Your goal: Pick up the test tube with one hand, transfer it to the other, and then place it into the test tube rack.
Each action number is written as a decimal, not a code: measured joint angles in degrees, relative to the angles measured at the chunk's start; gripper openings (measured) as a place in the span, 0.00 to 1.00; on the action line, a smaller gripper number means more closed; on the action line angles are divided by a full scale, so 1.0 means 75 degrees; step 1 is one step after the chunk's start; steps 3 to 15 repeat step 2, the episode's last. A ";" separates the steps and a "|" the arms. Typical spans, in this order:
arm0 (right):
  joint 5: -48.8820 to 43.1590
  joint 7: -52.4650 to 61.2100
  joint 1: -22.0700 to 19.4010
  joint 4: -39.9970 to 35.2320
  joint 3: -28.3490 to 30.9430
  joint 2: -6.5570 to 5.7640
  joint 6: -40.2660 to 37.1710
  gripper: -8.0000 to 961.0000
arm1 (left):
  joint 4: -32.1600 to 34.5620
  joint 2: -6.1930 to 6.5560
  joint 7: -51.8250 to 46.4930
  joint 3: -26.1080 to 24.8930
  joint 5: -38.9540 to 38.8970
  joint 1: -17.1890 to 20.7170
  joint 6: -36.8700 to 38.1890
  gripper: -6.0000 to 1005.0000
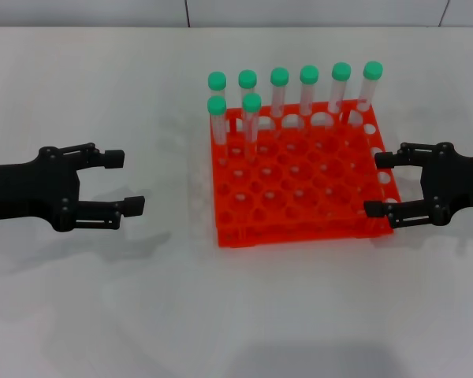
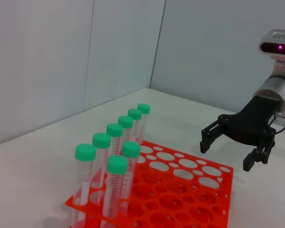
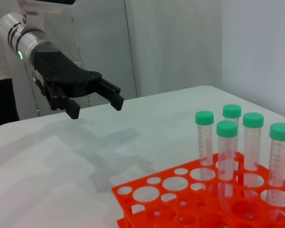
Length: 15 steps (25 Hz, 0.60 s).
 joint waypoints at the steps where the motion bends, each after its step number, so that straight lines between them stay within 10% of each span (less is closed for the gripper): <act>1: 0.0000 0.0000 0.0001 0.0000 0.0000 0.0001 0.0001 0.88 | -0.0001 0.0001 -0.0007 0.0001 0.0004 -0.0007 0.0000 0.88; 15: 0.0000 -0.0001 0.0002 0.0000 -0.0001 0.0001 0.0003 0.88 | -0.0002 0.0000 -0.0010 0.0002 0.0007 -0.0012 0.0000 0.88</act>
